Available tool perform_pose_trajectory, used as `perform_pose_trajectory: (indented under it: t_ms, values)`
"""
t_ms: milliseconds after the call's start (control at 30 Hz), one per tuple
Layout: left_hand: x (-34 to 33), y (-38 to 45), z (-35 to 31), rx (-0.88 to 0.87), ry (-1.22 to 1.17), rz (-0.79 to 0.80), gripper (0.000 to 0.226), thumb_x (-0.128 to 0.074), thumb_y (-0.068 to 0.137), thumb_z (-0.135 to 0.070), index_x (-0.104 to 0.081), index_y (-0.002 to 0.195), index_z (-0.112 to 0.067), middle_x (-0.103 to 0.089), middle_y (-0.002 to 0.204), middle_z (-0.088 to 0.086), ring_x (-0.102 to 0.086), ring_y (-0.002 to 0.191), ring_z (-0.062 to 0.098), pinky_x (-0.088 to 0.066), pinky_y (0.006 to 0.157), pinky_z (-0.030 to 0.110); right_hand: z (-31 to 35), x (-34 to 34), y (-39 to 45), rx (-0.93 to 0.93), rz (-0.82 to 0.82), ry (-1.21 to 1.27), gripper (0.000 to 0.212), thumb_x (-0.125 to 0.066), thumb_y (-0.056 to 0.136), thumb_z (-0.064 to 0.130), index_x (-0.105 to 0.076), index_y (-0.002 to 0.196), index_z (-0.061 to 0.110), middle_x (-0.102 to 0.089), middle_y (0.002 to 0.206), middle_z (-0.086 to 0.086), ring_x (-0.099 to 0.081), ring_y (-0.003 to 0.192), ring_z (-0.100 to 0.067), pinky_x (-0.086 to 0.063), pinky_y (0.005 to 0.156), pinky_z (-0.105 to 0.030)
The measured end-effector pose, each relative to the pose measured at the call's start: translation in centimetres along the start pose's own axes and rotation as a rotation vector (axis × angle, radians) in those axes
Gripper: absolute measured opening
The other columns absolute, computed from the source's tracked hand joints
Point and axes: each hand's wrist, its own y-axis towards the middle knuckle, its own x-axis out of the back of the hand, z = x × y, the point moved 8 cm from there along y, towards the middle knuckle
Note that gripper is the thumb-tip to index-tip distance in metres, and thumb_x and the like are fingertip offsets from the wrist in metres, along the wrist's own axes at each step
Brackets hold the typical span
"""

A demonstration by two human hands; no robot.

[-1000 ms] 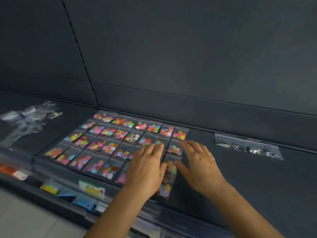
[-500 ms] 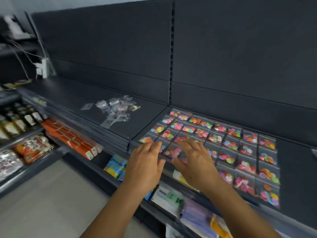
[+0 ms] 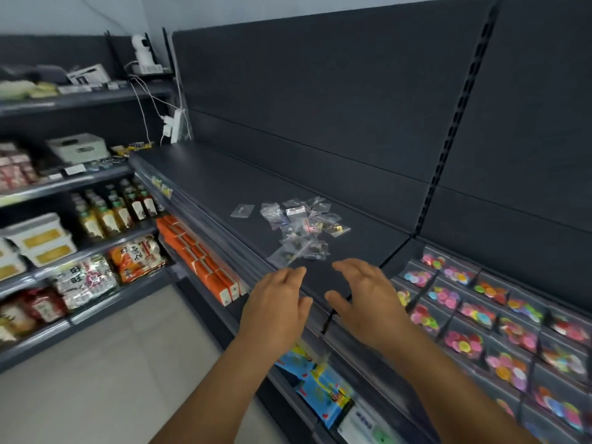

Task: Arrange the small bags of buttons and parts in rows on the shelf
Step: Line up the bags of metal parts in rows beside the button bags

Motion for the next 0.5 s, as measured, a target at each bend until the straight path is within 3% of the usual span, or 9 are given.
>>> perform_pose_trajectory:
  t_ms: [267,500]
  values:
    - [-2.1,7.6,5.7,0.093,0.007,0.036,0.044,-0.043,0.097,-0.035,-0.040,0.140,-0.023,-0.052,0.131,0.000,-0.045,0.121,0.019,-0.039,0.102,0.032,-0.7,-2.8,9.5,0.026,0.070,0.027,0.045,-0.049,0.095,0.035,-0.041,0.138,0.023,-0.040,0.144,0.005,-0.034,0.132,-0.018,-0.028,0.110,-0.029]
    - [-4.1,11.2,7.6,0.101,0.112,0.072,0.044,-0.043,0.097,-0.037,-0.041,0.138,-0.020,-0.055,0.125,0.002,-0.046,0.114,0.021,-0.036,0.097,0.029,-2.6,-5.1,14.0,-0.024,0.110,0.029,0.043,-0.046,0.097,0.030,-0.044,0.138,0.022,-0.045,0.141,0.004,-0.037,0.129,-0.020,-0.033,0.105,-0.030]
